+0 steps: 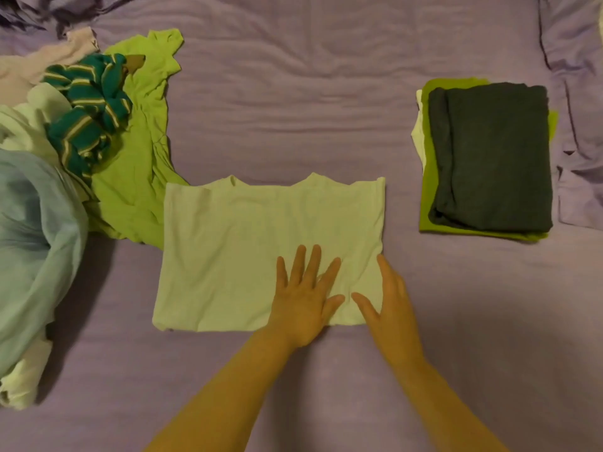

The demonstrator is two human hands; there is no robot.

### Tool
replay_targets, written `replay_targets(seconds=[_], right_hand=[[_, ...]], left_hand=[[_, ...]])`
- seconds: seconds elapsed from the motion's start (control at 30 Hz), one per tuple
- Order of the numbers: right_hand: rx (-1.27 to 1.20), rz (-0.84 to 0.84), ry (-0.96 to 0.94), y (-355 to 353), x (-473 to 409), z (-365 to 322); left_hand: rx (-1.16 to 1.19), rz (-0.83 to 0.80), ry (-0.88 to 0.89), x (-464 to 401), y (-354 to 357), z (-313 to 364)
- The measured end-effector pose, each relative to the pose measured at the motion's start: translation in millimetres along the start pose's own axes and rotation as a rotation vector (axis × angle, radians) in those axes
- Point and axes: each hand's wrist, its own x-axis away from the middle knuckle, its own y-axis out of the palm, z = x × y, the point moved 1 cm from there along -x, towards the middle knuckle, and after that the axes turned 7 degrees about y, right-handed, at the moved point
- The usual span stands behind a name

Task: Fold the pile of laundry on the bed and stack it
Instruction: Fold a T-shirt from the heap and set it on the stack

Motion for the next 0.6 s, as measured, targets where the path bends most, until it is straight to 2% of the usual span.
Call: replay_targets(seconds=[0.17, 0.3, 0.43, 0.53, 0.6], right_hand=[[-0.164, 0.029, 0.160, -1.5, 31.1, 6.7], [-0.051, 0.128, 0.153, -7.6, 36.5, 5.4], [0.179, 0.081, 0.232, -37.1, 21.0, 16.2], [0.538, -0.001, 0.081, -52.2, 13.9, 20.8], [0.648, 0.002, -0.022, -49.3, 13.3, 15.1]], left_hand=[[0.085, 0.045, -0.067, 32.5, 15.2, 16.1], [0.080, 0.027, -0.097, 37.2, 16.3, 16.3], [0.119, -0.038, -0.155, 31.8, 9.3, 7.7], [0.132, -0.078, -0.152, 29.8, 6.1, 7.1], [0.136, -0.105, -0.140, 29.8, 5.2, 7.8]])
